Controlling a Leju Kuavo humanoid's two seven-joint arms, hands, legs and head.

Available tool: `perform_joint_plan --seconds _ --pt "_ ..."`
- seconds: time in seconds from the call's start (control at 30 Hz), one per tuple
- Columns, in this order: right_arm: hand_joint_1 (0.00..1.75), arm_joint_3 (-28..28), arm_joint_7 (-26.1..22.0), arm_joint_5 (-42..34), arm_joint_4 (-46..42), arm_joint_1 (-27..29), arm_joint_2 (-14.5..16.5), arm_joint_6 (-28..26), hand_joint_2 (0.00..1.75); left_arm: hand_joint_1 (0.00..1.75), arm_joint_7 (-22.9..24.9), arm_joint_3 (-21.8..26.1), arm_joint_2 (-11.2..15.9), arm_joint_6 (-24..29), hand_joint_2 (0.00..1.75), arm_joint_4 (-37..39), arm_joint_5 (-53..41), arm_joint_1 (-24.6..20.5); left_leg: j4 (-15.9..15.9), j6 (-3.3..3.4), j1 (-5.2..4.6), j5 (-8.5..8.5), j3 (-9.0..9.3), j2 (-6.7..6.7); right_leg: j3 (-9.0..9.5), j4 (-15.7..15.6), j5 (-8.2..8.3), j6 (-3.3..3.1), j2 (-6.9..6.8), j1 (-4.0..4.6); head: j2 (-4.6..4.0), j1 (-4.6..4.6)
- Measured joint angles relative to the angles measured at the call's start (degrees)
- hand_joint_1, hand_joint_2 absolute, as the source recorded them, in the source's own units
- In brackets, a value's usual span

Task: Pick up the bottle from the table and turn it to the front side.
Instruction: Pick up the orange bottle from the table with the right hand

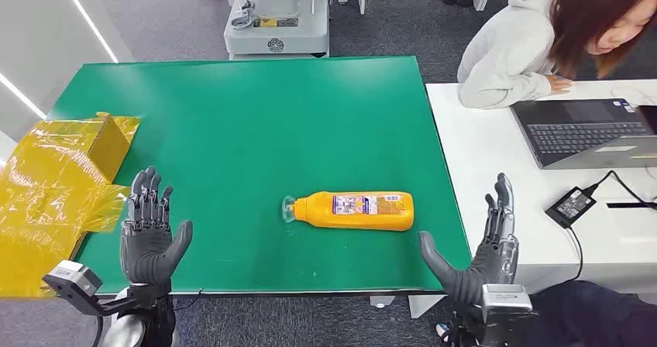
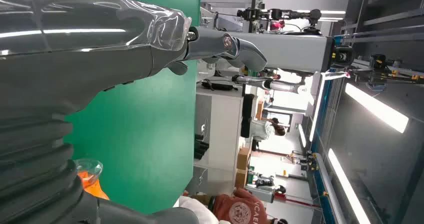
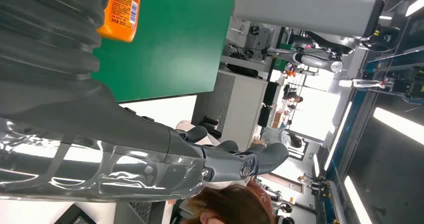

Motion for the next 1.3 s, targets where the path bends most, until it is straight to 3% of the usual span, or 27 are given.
perform_joint_plan --seconds 0.57,0.73,1.1,1.2,1.3 --pt "0.0 -0.01 0.06 0.04 0.06 -0.1 -0.22 -0.09 1.75 0.0 0.06 -0.39 -0.01 0.15 1.75 0.07 0.09 -0.43 0.0 0.0 0.0 0.0 0.0 0.0 0.0 0.0 0.0 0.0 0.0 0.0 0.0 0.01" --pt "0.0 -0.35 2.28 2.42 1.06 -1.71 -0.39 1.02 1.75 0.0 0.14 -1.38 -0.54 0.05 1.75 0.56 -0.2 -1.33 0.01 0.0 0.0 0.0 0.01 0.01 0.0 0.0 0.01 0.0 0.01 0.0 0.0 0.0" --pt "0.0 -2.29 6.29 12.15 15.86 -13.41 -1.92 3.06 1.75 0.0 -0.03 -3.93 -2.23 -2.44 1.75 6.83 -0.68 -7.71 0.04 0.01 0.0 0.05 0.04 0.02 0.03 0.01 0.08 0.02 0.02 -0.01 0.0 0.01" --pt "0.0 -2.1 7.23 12.61 21.0 -17.69 -2.62 6.77 1.75 0.0 -0.57 -4.33 -2.26 -3.07 1.75 9.08 -0.63 -9.27 0.05 0.0 0.0 0.06 0.04 0.02 0.03 0.02 0.08 0.02 0.04 -0.01 0.0 0.01" --pt "0.0 -0.97 8.94 12.43 26.6 -22.64 -3.79 14.67 1.75 0.0 -1.02 -4.87 -2.28 -3.81 1.75 11.3 -0.5 -10.76 0.06 -0.02 0.0 0.08 0.05 0.03 0.03 0.03 0.08 0.02 0.07 -0.01 0.0 0.01"
